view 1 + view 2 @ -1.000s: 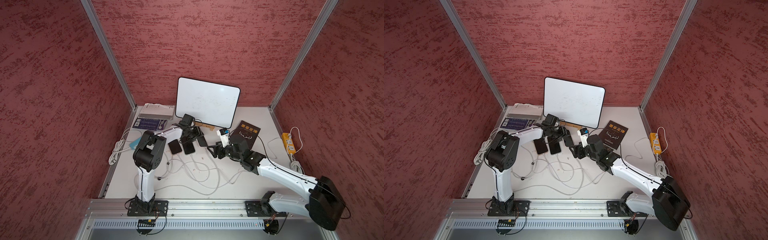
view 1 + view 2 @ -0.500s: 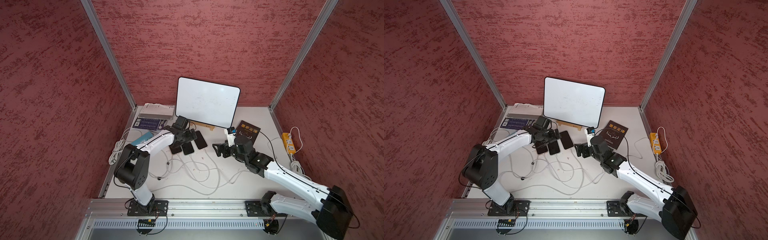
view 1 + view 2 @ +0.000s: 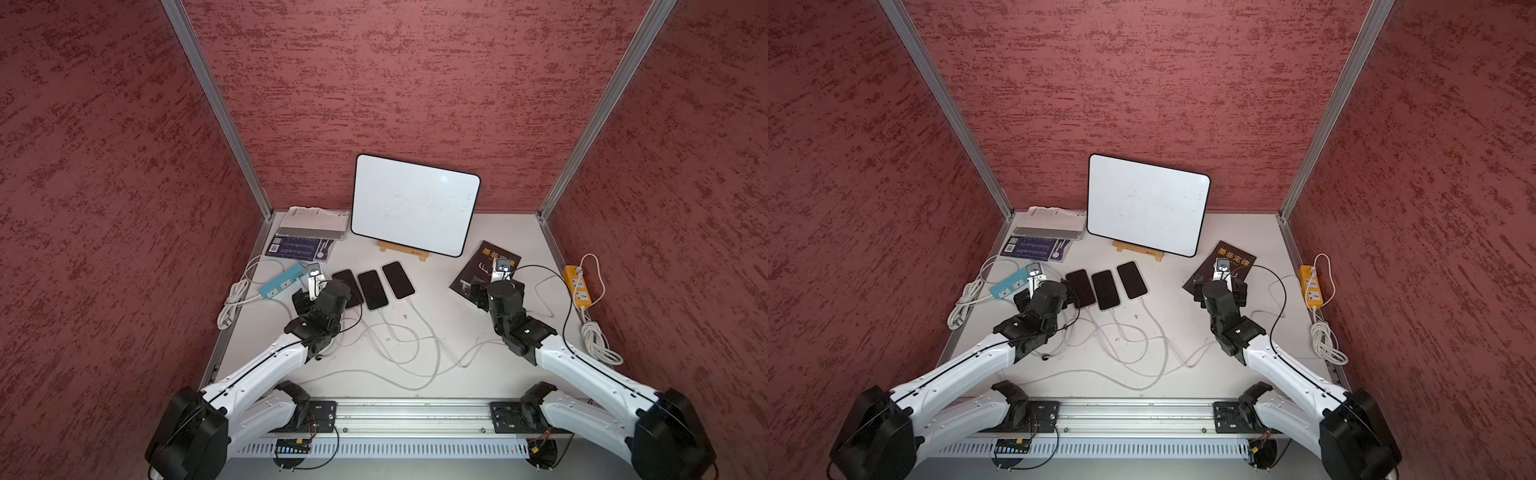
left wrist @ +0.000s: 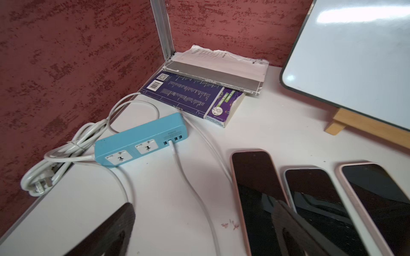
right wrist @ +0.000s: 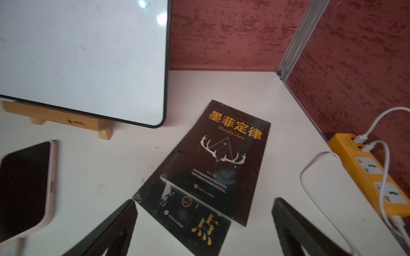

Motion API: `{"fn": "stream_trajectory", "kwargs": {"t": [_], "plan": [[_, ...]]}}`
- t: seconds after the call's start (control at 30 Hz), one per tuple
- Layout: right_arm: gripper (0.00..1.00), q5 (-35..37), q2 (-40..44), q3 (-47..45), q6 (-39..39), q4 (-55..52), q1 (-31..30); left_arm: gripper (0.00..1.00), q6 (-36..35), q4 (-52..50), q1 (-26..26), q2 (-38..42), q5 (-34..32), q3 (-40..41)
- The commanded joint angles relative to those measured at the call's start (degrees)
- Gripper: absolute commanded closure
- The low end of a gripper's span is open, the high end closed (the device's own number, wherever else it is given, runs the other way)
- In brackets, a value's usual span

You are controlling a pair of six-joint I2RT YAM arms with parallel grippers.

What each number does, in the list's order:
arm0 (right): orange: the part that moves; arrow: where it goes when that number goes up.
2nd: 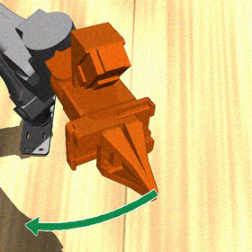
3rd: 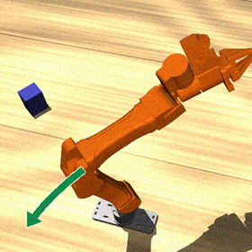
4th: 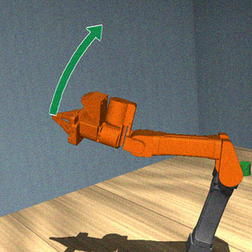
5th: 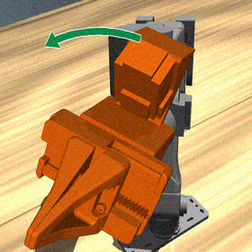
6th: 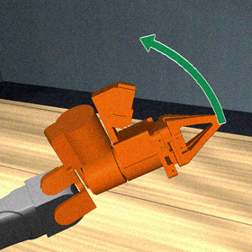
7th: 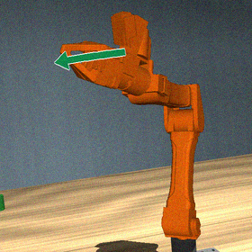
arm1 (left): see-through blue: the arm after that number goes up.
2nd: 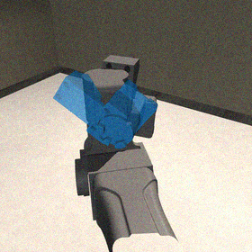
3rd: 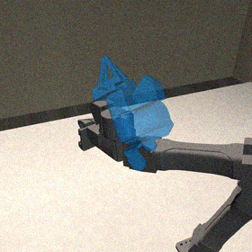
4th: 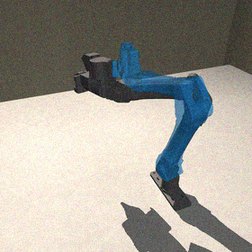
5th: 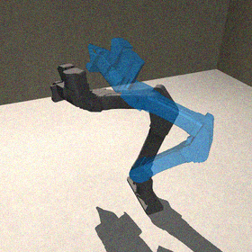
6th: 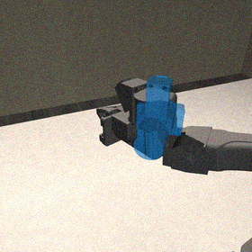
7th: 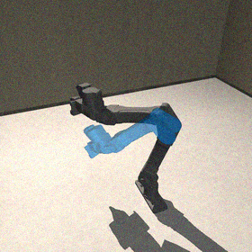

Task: Plug the charging cable into the phone
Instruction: Place the phone at the center of the board, then reset both arms

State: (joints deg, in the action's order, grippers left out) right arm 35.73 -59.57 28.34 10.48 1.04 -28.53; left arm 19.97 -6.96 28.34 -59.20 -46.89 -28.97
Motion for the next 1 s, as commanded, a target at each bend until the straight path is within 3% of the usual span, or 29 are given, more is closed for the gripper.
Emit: {"fn": "stream_trajectory", "kwargs": {"t": [0.0,0.03,0.1,0.17,0.23,0.3,0.37,0.43,0.5,0.63,0.77,0.83,0.9,0.93,0.97], "plan": [[0.02,5.0,-0.5,0.3,-4.0,7.2,3.5,0.0,-7.1,10.1,-3.9,0.6,-4.6,1.0],[0.02,4.6,-1.1,0.1,-4.6,8.7,5.0,0.0,-9.7,14.3,-5.5,1.1,-1.4,2.4],[0.02,3.7,-3.2,-0.5,-6.3,12.3,8.2,0.0,-12.5,19.3,-11.3,2.0,12.8,4.0],[0.01,1.4,-7.6,-3.7,-8.2,20.7,11.5,0.01,-13.9,25.2,-16.2,0.3,19.7,5.5],[0.02,1.5,-12.6,-5.8,-8.8,28.4,13.7,0.01,-17.7,36.3,-19.3,-4.1,24.4,9.1],[0.02,0.0,-13.9,-5.4,-9.9,29.4,14.0,0.03,-17.2,44.7,-22.1,-11.0,25.0,10.7],[0.01,-2.3,-15.3,-10.0,-12.7,43.5,14.5,0.03,-17.9,45.8,-21.9,-12.7,26.2,10.3],[0.02,-4.6,-19.7,-11.9,-13.7,54.9,15.9,0.0,-19.5,52.8,-22.9,-14.5,31.9,11.7],[0.02,-4.5,-25.1,-9.5,-14.2,56.6,16.6,0.01,-21.0,50.1,-23.5,-16.5,35.6,8.8],[0.01,-9.5,-26.0,-4.9,-14.1,48.4,17.5,0.05,-26.4,40.9,-23.3,-21.0,46.4,1.9],[0.01,-13.4,-26.2,-2.6,-12.8,43.5,19.8,0.06,-26.4,38.3,-22.9,-20.0,50.4,2.1],[0.02,-13.4,-26.1,-2.7,-12.8,43.4,19.9,0.07,-26.0,42.6,-22.3,-17.7,47.8,5.6],[0.02,-13.1,-25.9,-3.3,-12.6,44.2,20.0,0.08,-25.5,51.4,-22.7,-17.2,41.0,9.7],[0.02,-13.0,-25.9,-3.6,-12.6,44.7,19.9,0.06,-24.8,59.2,-23.8,-18.3,38.6,12.4],[0.02,-12.9,-25.8,-3.9,-12.6,45.1,19.9,0.07,-22.7,60.6,-25.5,-18.9,38.3,12.5]]}}
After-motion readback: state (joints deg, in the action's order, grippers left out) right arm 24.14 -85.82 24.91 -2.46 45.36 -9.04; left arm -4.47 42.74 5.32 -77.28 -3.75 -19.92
